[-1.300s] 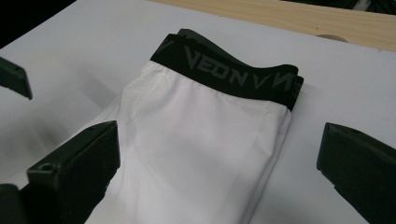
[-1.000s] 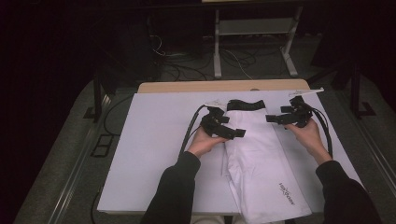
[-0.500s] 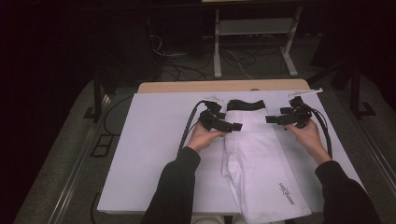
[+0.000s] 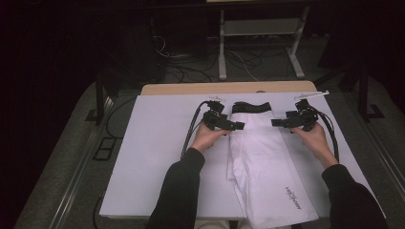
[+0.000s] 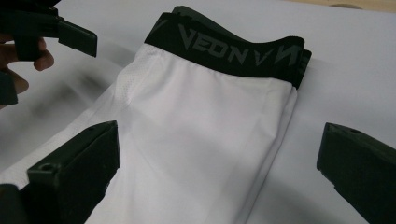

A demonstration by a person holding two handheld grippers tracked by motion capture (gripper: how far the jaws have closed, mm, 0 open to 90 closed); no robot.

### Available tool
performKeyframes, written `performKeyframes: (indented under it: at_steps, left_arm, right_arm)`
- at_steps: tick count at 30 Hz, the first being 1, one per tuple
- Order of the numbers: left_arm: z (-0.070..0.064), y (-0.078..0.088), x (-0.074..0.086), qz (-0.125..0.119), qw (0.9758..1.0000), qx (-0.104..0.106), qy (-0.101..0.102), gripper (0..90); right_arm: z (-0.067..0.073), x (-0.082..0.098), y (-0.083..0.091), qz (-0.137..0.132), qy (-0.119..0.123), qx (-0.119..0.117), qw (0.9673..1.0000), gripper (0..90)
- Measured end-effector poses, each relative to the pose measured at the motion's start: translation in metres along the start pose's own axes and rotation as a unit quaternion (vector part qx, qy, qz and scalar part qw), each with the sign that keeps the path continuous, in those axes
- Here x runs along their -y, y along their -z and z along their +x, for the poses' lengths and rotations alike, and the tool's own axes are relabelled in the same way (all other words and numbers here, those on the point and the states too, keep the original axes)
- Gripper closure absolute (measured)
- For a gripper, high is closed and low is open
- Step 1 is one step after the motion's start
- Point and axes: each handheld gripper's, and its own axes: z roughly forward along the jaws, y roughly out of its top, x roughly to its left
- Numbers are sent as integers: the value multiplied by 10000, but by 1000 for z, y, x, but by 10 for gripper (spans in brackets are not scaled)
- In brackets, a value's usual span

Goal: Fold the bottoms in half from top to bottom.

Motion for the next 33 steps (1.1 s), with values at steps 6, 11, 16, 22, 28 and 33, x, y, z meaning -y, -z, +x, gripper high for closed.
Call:
performKeyframes:
  at_steps: [6, 11, 16, 22, 28, 33]
  left_arm:
    - [5, -7, -2, 69, 10000, -18, 39, 0]
    - [10, -12, -2, 120, 9998, -63, 117, 0]
    - [16, -16, 0, 230, 9994, -69, 239, 0]
    - [20, -18, 3, 300, 9991, -104, 288, 0]
    - [24, -20, 4, 282, 9988, -67, 383, 0]
    - [29, -23, 6, 259, 9985, -25, 486, 9]
  right_arm:
    - [-4, 2, -4, 69, -45, 3, 10000, 0]
    - [-7, 3, -6, 120, -104, -25, 9999, 0]
    - [-10, 4, -10, 273, -145, -31, 9995, 20]
    - [-18, 5, -11, 374, -294, -99, 9988, 84]
    - [-25, 3, -12, 501, -460, -145, 9976, 167]
    - [-28, 1, -15, 647, -520, -174, 9964, 254]
